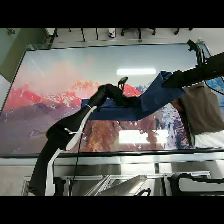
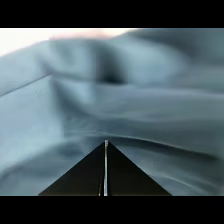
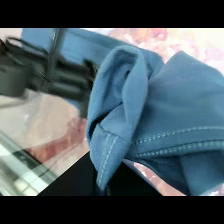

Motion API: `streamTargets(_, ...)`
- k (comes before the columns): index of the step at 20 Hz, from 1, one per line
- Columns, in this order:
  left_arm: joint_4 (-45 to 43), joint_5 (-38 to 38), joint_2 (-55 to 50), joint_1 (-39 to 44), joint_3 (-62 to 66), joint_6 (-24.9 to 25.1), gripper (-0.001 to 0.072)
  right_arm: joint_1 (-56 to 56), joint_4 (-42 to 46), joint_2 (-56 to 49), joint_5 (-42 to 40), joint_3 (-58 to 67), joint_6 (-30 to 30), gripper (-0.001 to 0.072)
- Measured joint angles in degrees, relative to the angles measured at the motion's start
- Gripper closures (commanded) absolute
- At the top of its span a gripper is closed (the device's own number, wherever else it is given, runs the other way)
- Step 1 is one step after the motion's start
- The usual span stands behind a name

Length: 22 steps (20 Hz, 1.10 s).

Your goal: Fold the shirts.

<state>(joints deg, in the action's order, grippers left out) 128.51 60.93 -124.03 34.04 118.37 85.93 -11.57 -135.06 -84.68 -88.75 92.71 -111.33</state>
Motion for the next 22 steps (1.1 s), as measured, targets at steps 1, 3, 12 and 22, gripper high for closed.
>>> streamTargets(1, 0.6, 2.1, 2.7, -1.7, 0.3, 0.0, 0.0697, 0.1, 0.0, 0.1, -0.3, 0.0, 0.4, 0.0689)
streamTargets(3, 1.1, 7.0, 9.7, -6.7, 0.6, 0.0, 0.0698, 0.8, -0.2, 0.2, -0.4, 0.0, 1.5, 0.0689)
streamTargets(12, 2.0, 10.5, 55.3, -40.1, -10.2, 5.9, 0.0697, 27.2, -2.0, -5.5, 22.7, 0.0, 12.2, 0.0687)
streamTargets(22, 1.8, 7.2, 81.4, -57.7, -31.8, 15.7, 0.0698, 50.3, -2.0, -19.1, 52.0, 2.9, 18.8, 0.0008)
